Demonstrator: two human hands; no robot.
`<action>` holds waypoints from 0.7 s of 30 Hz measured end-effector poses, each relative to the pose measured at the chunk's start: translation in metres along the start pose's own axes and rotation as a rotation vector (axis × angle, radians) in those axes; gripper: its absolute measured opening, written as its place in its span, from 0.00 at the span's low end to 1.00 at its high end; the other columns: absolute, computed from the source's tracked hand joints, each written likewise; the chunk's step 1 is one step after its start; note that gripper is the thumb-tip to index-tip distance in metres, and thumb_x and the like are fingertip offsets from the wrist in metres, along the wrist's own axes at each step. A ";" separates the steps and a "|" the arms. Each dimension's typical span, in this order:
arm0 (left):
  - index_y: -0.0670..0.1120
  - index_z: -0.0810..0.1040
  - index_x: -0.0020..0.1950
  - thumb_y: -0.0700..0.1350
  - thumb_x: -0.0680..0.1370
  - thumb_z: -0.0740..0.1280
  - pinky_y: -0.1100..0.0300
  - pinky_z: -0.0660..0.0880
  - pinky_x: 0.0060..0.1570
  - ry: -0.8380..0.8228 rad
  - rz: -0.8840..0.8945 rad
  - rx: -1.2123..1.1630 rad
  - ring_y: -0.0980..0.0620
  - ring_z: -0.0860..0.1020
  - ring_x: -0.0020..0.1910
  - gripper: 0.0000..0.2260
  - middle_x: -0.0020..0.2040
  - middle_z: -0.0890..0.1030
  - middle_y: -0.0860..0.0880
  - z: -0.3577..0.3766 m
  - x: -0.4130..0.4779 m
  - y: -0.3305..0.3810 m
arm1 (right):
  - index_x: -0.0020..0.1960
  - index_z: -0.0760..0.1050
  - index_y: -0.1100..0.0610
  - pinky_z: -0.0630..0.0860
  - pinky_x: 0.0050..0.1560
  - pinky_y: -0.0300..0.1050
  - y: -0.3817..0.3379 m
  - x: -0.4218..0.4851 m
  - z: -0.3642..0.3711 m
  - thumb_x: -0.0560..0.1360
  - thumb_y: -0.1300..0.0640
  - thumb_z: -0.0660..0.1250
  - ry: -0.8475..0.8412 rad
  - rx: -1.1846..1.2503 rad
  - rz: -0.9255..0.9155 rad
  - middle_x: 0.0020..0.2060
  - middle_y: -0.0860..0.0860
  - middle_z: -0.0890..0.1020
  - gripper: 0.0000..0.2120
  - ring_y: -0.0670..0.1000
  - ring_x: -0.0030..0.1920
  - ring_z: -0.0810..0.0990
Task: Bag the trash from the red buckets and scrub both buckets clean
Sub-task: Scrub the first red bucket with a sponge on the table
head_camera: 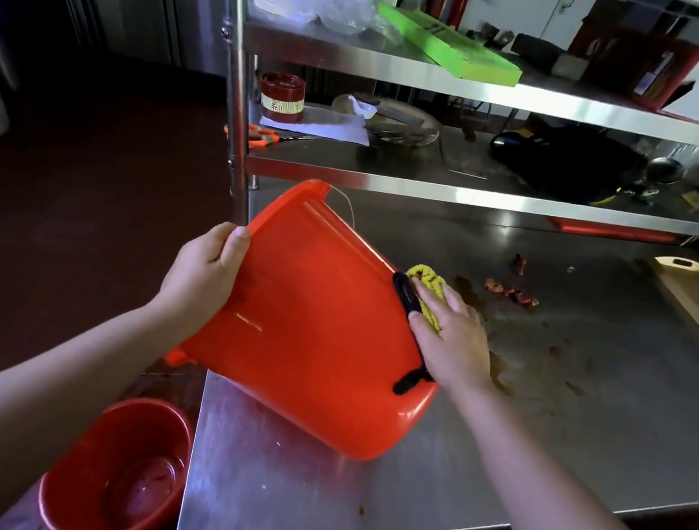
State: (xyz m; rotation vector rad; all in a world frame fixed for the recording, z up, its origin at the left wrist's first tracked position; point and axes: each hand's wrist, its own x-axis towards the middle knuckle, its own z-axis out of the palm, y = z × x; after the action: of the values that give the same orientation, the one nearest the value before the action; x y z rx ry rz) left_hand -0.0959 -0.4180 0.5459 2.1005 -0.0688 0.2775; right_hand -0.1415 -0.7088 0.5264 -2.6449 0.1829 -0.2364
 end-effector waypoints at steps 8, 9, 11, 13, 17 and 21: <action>0.49 0.75 0.46 0.54 0.81 0.53 0.52 0.73 0.35 -0.004 -0.015 0.005 0.51 0.74 0.34 0.14 0.34 0.75 0.50 -0.008 -0.005 -0.010 | 0.67 0.70 0.39 0.62 0.64 0.57 -0.070 -0.057 0.057 0.72 0.46 0.64 0.110 -0.407 -0.701 0.73 0.47 0.65 0.23 0.60 0.69 0.65; 0.49 0.75 0.45 0.53 0.81 0.54 0.54 0.72 0.34 0.002 -0.018 -0.009 0.52 0.74 0.33 0.14 0.33 0.75 0.51 -0.009 -0.006 -0.012 | 0.67 0.70 0.39 0.63 0.65 0.57 -0.073 -0.049 0.056 0.72 0.45 0.64 0.098 -0.397 -0.714 0.72 0.47 0.65 0.23 0.59 0.69 0.66; 0.49 0.74 0.43 0.52 0.81 0.54 0.58 0.69 0.32 0.008 -0.025 -0.035 0.54 0.73 0.31 0.13 0.32 0.74 0.52 -0.010 -0.008 -0.016 | 0.68 0.67 0.38 0.67 0.61 0.56 -0.073 -0.025 0.047 0.73 0.41 0.60 0.092 -0.406 -0.633 0.72 0.47 0.66 0.23 0.58 0.66 0.68; 0.49 0.73 0.41 0.51 0.82 0.54 0.58 0.68 0.31 0.011 -0.031 -0.037 0.55 0.71 0.30 0.14 0.31 0.73 0.52 -0.010 -0.009 -0.018 | 0.71 0.64 0.37 0.69 0.59 0.55 -0.076 0.004 0.033 0.76 0.37 0.53 0.090 -0.393 -0.464 0.71 0.49 0.67 0.24 0.58 0.64 0.69; 0.48 0.74 0.43 0.53 0.81 0.54 0.49 0.73 0.35 0.015 -0.032 -0.025 0.50 0.74 0.33 0.14 0.33 0.75 0.49 -0.013 -0.007 -0.026 | 0.73 0.58 0.36 0.61 0.66 0.55 -0.078 0.045 0.021 0.79 0.38 0.47 -0.081 -0.176 -0.154 0.74 0.48 0.61 0.22 0.58 0.69 0.63; 0.47 0.73 0.45 0.53 0.82 0.53 0.47 0.73 0.35 -0.007 -0.018 0.014 0.50 0.74 0.32 0.14 0.33 0.75 0.48 -0.018 -0.005 -0.035 | 0.72 0.62 0.38 0.66 0.59 0.56 -0.096 0.002 0.044 0.79 0.41 0.51 0.135 -0.400 -0.439 0.72 0.50 0.65 0.21 0.59 0.66 0.66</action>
State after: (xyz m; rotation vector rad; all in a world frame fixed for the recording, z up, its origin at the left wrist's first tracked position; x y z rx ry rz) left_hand -0.0985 -0.3848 0.5242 2.1149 -0.0520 0.2600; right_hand -0.1230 -0.6056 0.5336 -3.0405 -0.3497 -0.5748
